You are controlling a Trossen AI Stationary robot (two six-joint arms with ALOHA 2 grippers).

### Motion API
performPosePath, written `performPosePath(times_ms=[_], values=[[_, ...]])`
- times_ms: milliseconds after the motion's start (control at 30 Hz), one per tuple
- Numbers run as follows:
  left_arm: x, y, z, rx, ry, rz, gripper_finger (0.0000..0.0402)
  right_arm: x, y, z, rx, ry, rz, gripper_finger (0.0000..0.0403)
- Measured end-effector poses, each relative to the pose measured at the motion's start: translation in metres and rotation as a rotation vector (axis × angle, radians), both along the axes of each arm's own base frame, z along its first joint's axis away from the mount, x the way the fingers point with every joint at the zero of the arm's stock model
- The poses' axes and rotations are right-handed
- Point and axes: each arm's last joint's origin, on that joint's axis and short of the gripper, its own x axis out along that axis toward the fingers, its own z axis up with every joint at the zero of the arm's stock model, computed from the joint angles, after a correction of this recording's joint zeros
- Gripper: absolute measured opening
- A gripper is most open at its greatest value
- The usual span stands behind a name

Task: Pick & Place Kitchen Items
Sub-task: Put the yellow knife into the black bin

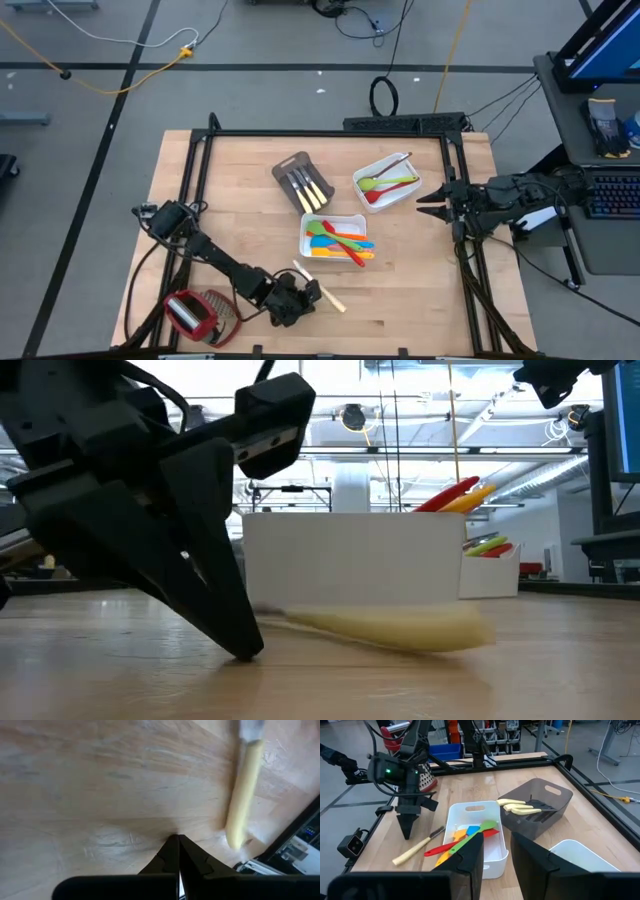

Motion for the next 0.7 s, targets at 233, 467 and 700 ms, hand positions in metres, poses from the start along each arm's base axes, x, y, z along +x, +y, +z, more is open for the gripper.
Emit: performPosePath(times_ms=[233,467,700], values=[[-0.001,-0.001,0.0,0.009,-0.011,0.016,0.0002,0.002,0.0,-0.005,0.02,0.013,-0.008,0.0089],[-0.006,-0.004,0.015,0.082,-0.068,0.019,0.0005,0.005,0.001,-0.017,0.017,0.045,-0.009,0.0089],[-0.009,0.002,0.045,0.141,-0.145,0.032,0.0006,0.006,0.002,-0.015,0.021,0.019,-0.008,0.0089]])
